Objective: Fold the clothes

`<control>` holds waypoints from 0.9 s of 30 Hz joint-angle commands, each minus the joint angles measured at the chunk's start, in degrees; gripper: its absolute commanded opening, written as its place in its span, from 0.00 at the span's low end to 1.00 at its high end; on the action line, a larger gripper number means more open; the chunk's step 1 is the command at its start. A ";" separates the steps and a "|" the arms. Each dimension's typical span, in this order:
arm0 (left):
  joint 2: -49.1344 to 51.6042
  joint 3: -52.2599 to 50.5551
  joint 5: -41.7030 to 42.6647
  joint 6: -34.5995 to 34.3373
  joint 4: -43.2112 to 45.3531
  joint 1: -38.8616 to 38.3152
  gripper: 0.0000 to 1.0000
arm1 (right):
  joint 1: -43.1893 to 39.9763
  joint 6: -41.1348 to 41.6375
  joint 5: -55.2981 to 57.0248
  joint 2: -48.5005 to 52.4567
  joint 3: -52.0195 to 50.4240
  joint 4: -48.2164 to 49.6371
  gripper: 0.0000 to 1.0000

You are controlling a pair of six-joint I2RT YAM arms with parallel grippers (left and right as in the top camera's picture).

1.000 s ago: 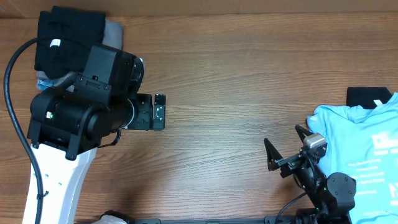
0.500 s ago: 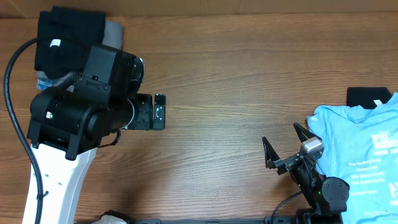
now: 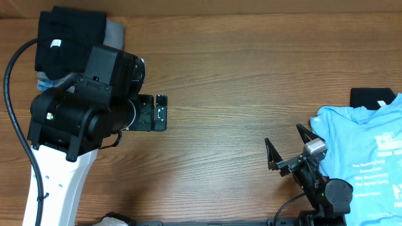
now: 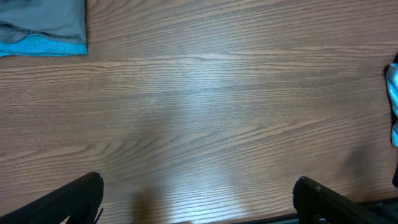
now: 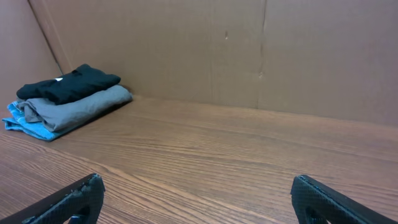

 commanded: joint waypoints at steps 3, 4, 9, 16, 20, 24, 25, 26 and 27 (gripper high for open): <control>-0.70 0.09 0.20 -0.46 -0.17 -0.37 1.00 | 0.02 -0.04 -0.26 -0.68 -0.59 0.17 1.00; -1.11 0.07 -1.25 0.92 0.04 -0.37 1.00 | 0.02 -0.04 -0.26 -0.68 -0.59 0.17 1.00; -10.54 -10.62 -7.93 6.67 23.47 1.46 1.00 | 0.02 -0.04 -0.26 -0.68 -0.59 0.17 1.00; -25.94 -35.01 5.03 10.32 44.46 14.29 1.00 | 0.02 -0.04 -0.26 -0.68 -0.59 0.17 1.00; -37.24 -50.18 5.66 16.20 53.51 17.38 1.00 | 0.02 -0.04 -0.26 -0.68 -0.59 0.17 1.00; -46.97 -60.81 5.66 18.01 58.90 19.23 1.00 | 0.02 -0.04 -0.26 -0.68 -0.59 0.17 1.00; -49.42 -63.65 5.62 18.10 60.04 19.54 1.00 | 0.02 -0.04 -0.26 -0.68 -0.59 0.17 1.00; -50.95 -65.44 5.62 18.14 60.74 19.63 1.00 | 0.02 -0.04 -0.26 -0.68 -0.59 0.17 1.00; -53.07 -67.89 5.46 18.18 61.79 19.63 1.00 | 0.02 -0.04 -0.26 -0.68 -0.59 0.17 1.00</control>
